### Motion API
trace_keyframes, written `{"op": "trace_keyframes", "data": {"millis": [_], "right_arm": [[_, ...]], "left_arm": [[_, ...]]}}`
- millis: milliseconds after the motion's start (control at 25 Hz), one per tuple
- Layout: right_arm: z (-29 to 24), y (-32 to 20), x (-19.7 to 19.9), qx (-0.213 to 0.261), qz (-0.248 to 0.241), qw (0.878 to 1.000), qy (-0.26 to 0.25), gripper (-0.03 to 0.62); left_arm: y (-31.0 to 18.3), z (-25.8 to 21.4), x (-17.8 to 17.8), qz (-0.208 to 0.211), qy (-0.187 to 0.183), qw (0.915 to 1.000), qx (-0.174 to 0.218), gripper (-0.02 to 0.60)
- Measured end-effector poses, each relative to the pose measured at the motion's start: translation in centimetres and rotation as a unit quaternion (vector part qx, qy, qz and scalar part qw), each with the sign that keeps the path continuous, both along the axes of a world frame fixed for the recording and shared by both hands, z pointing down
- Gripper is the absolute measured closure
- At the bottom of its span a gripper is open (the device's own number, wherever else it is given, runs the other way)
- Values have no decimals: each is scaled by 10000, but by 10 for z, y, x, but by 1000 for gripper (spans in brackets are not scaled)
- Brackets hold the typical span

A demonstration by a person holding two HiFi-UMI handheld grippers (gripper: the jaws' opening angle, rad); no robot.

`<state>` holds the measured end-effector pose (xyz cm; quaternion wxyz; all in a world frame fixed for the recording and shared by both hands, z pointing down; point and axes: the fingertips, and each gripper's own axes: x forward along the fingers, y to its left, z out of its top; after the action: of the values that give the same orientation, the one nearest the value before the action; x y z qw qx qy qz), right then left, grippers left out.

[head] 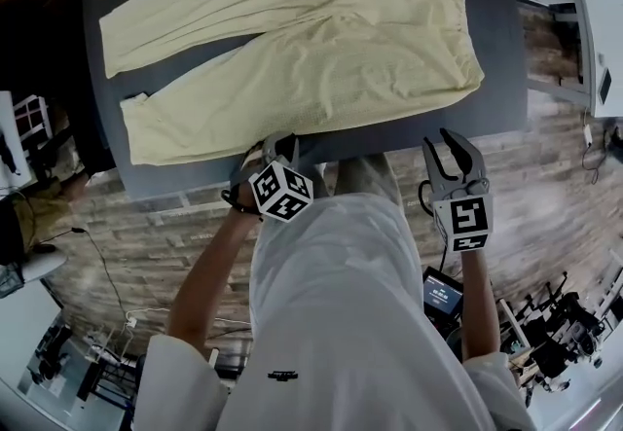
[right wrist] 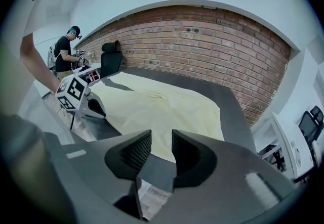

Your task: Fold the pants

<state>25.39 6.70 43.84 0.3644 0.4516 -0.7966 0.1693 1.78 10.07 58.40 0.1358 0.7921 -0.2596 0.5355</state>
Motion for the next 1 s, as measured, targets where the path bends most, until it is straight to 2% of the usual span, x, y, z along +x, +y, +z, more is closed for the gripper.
{"op": "trace_keyframes", "data": {"millis": [120, 240, 480, 680, 840, 1000], "right_arm": [[8, -8, 10, -98, -293, 9992, 252, 471], [22, -15, 19, -211, -867, 9931, 756, 437], [58, -20, 52, -424, -2061, 9609, 1800, 419], [85, -24, 73, -582, -2482, 9428, 2147, 419], [100, -32, 82, -527, -2765, 9305, 2343, 420], [119, -31, 89, -584, -3200, 9093, 2594, 419]], "left_arm": [[-7, -9, 4, -87, 58, 9999, -23, 577], [-9, -14, 3, -114, 57, 9999, -28, 577], [-16, -23, 0, -161, 44, 9998, -90, 577], [-22, -29, 0, -275, 77, 9995, -137, 577], [-25, -32, 0, -367, 123, 9990, -212, 577], [-28, -34, -1, -488, 199, 9982, -297, 577]]}}
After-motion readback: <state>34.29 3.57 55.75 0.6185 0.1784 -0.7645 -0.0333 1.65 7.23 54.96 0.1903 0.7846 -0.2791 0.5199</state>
